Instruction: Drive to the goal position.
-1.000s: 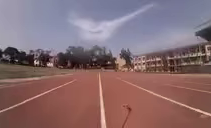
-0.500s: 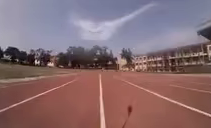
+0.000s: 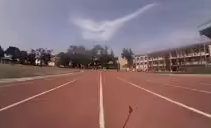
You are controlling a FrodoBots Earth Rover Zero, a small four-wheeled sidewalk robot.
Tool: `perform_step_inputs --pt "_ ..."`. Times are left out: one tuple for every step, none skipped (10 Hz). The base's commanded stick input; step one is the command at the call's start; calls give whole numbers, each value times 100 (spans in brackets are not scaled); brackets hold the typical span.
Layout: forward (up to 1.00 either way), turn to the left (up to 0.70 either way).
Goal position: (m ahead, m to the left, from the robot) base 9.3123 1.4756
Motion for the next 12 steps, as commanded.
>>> perform_step_inputs --pt "70 0" --pt "70 0" --pt "70 0" --pt "70 0" --pt "70 0" --pt "70 0" --pt "70 0" --pt "70 0" --pt "70 0" --pt "70 0" --pt "70 0" --pt "70 0"
